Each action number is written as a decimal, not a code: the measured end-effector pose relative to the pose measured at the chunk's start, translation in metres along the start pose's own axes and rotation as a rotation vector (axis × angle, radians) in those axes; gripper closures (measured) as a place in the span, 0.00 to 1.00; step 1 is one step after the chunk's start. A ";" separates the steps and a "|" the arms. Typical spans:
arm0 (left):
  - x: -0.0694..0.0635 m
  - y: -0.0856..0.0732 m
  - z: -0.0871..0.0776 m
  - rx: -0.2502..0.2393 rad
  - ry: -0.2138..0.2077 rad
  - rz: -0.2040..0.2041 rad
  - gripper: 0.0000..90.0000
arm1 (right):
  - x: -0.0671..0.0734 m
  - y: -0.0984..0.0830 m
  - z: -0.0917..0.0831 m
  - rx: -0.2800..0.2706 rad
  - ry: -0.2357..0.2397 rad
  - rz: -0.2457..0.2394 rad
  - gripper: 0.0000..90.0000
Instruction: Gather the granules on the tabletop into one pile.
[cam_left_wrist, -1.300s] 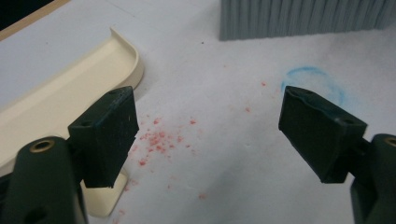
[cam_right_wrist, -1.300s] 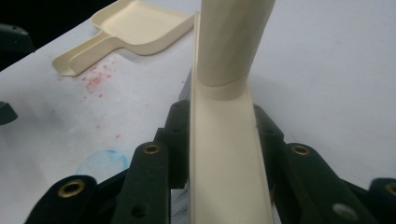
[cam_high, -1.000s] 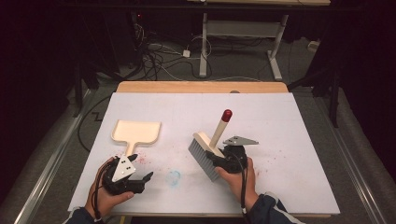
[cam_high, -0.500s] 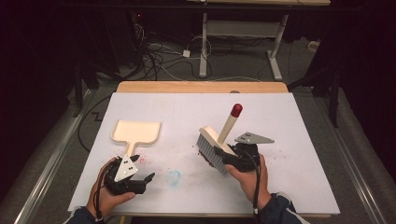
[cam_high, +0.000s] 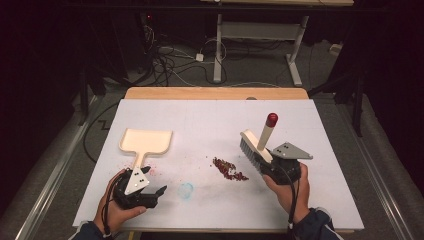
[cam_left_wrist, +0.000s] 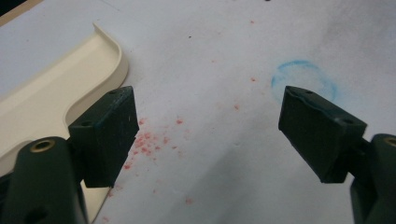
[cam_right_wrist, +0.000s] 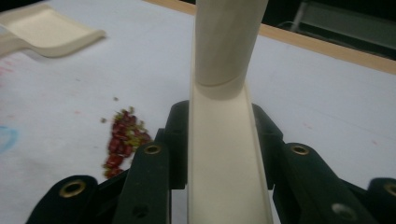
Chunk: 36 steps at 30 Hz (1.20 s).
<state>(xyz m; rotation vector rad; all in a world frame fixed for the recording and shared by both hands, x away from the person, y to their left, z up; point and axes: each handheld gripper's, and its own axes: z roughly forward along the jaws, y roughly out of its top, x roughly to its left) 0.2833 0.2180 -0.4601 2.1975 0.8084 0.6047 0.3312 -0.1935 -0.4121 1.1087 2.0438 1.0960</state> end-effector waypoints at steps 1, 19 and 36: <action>0.000 0.000 0.000 0.002 0.000 0.003 0.21 | 0.001 -0.003 0.003 0.010 -0.025 -0.005 0.75; -0.002 0.002 0.003 -0.005 -0.005 -0.002 0.23 | 0.078 -0.008 0.046 0.073 -0.109 -0.113 0.75; -0.002 0.002 0.002 -0.004 -0.003 -0.004 0.23 | 0.077 0.003 0.045 -0.010 -0.101 -0.081 0.75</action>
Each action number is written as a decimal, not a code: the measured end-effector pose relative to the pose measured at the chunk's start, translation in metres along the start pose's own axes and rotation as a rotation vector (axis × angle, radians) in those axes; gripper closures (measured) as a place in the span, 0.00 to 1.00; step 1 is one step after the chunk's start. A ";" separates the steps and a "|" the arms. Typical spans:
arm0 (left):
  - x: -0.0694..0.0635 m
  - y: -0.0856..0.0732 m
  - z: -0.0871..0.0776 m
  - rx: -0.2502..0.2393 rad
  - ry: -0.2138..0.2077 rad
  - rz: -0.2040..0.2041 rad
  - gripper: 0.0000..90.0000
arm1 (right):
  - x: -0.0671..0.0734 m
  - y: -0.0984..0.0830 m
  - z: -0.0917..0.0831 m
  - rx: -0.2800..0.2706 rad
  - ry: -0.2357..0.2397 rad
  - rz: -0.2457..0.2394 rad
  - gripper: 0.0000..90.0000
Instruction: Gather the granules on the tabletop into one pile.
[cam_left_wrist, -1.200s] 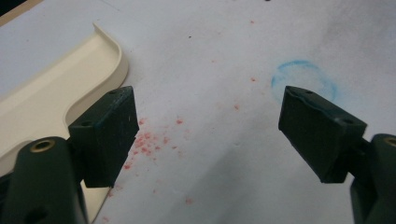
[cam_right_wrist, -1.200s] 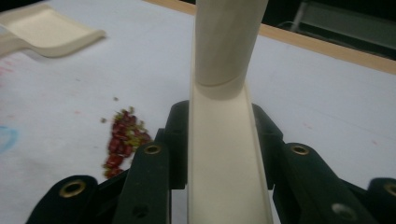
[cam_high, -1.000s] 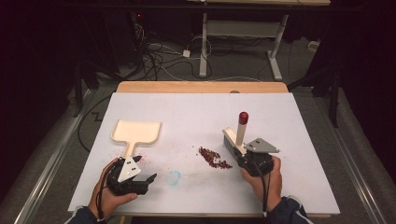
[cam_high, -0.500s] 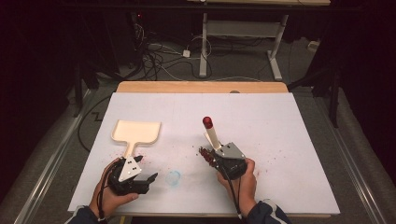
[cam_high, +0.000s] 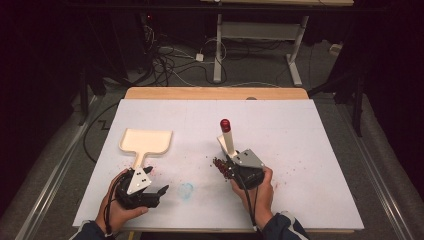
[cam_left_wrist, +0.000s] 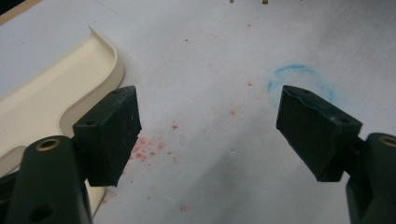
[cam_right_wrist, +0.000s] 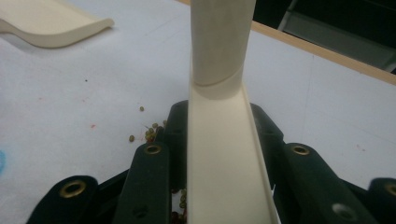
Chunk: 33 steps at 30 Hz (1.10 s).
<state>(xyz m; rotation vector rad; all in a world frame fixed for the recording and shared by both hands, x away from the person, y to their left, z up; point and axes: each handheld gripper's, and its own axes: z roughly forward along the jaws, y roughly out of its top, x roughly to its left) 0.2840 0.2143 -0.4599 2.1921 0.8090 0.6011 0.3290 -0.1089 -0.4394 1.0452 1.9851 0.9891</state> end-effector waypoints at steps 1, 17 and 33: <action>0.000 0.000 0.000 -0.001 0.001 0.000 0.23 | -0.003 0.001 -0.003 -0.004 -0.002 0.005 0.75; 0.001 -0.001 0.001 0.015 0.007 -0.002 0.23 | -0.085 -0.015 -0.053 -0.166 0.610 -0.162 0.75; 0.002 -0.001 0.007 0.044 -0.004 0.011 0.23 | -0.088 -0.023 0.018 -0.128 0.965 -0.340 0.75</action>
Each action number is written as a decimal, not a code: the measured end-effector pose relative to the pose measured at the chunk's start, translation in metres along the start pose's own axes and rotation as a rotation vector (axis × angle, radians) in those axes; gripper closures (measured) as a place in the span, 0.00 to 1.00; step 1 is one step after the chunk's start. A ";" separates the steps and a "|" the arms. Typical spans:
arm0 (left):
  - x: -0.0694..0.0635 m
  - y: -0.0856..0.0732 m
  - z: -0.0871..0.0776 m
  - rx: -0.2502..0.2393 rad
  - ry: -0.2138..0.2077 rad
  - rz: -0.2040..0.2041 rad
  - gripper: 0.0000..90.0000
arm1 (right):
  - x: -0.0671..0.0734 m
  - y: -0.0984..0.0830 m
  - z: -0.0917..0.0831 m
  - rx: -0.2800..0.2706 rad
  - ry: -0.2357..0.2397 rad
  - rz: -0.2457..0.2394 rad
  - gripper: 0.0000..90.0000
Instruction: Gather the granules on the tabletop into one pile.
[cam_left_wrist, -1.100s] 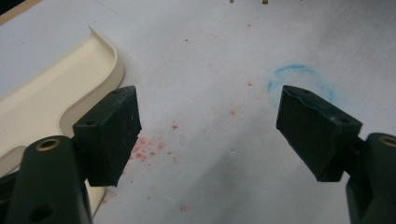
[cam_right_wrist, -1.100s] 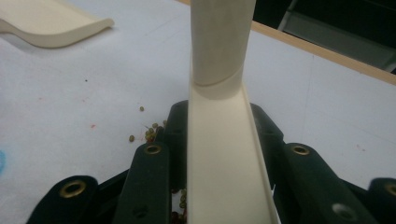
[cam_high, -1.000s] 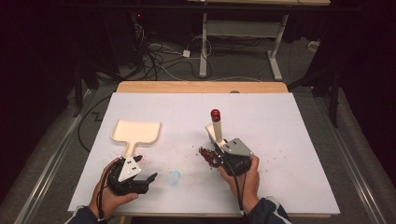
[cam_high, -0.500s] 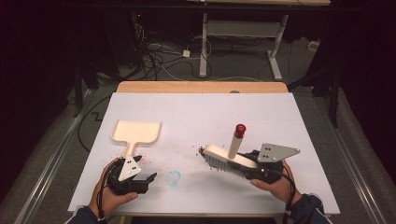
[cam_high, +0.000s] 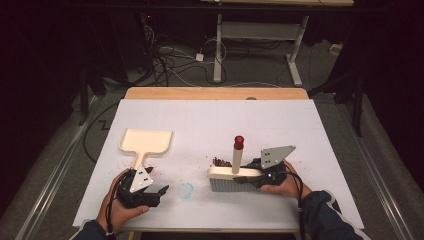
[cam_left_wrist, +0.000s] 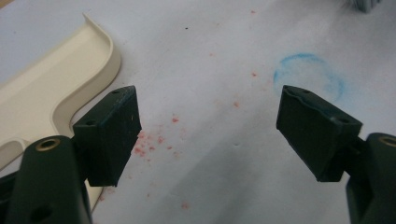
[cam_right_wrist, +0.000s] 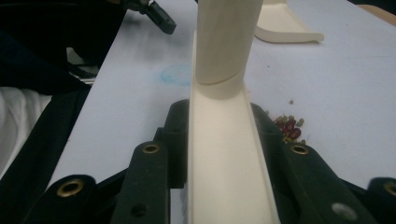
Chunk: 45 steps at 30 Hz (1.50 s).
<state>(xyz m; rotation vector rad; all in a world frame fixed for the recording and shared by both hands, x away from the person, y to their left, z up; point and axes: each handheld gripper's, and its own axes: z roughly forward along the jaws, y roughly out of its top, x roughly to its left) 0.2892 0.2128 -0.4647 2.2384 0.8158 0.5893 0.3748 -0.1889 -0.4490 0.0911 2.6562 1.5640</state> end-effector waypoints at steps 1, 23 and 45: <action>0.000 0.000 0.000 -0.003 -0.002 -0.003 0.23 | -0.003 0.001 0.003 0.000 0.002 -0.001 0.75; 0.000 0.000 -0.001 -0.012 -0.007 0.000 0.23 | -0.021 0.030 0.023 -0.117 -0.024 0.005 0.75; 0.001 0.002 0.002 -0.012 -0.002 0.000 0.23 | -0.028 0.050 0.022 -0.015 -0.367 0.112 0.75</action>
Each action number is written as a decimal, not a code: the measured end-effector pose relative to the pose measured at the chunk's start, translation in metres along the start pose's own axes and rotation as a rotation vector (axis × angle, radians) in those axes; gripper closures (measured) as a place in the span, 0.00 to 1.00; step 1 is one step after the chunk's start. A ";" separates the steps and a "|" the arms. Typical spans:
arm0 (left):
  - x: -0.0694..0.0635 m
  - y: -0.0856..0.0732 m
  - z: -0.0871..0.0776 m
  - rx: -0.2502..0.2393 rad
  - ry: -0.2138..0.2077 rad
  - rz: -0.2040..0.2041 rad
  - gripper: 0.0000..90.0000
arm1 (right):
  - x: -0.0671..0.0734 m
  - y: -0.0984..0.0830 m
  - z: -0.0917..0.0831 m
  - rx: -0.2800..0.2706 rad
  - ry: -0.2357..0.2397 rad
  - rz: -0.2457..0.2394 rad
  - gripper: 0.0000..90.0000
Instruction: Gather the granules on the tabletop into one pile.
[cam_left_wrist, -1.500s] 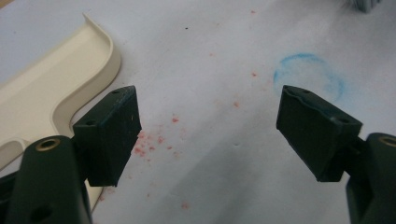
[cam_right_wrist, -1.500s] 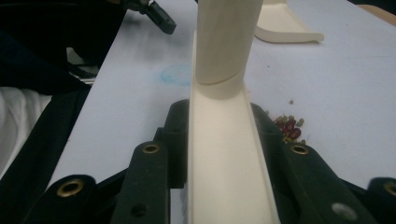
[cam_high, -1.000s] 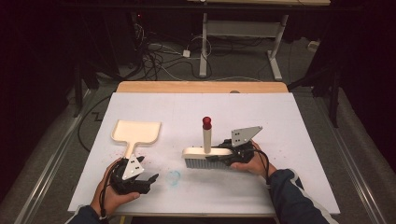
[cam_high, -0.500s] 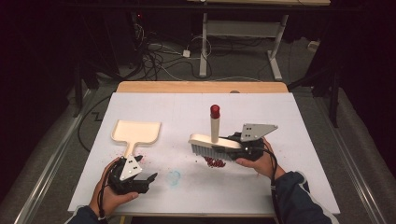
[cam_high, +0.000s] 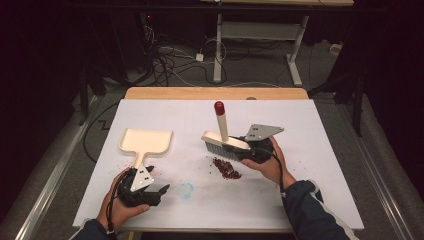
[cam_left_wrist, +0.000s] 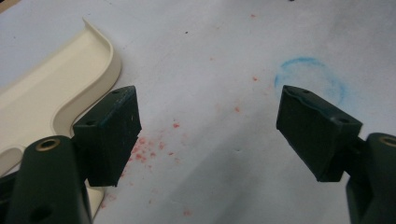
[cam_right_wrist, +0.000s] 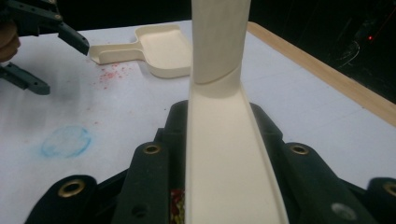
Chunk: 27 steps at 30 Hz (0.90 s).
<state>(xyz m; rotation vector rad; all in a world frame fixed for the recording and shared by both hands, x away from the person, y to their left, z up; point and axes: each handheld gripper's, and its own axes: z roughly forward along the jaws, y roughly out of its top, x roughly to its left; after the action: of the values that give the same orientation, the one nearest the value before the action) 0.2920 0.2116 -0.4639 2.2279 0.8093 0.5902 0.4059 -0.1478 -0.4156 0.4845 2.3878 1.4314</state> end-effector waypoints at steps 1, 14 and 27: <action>0.000 0.000 0.000 0.000 -0.002 -0.001 0.23 | 0.002 0.001 0.005 -0.002 0.004 0.003 0.75; 0.000 -0.003 -0.002 0.002 -0.004 -0.002 0.23 | 0.016 0.000 0.023 0.111 -0.031 -0.024 0.75; -0.002 -0.001 -0.002 0.010 0.002 0.007 0.23 | 0.026 -0.001 -0.022 0.061 -0.017 0.001 0.75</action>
<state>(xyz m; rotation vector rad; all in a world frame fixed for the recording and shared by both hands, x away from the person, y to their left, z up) 0.2892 0.2114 -0.4638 2.2403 0.8071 0.5932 0.3729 -0.1543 -0.4090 0.5113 2.4236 1.3527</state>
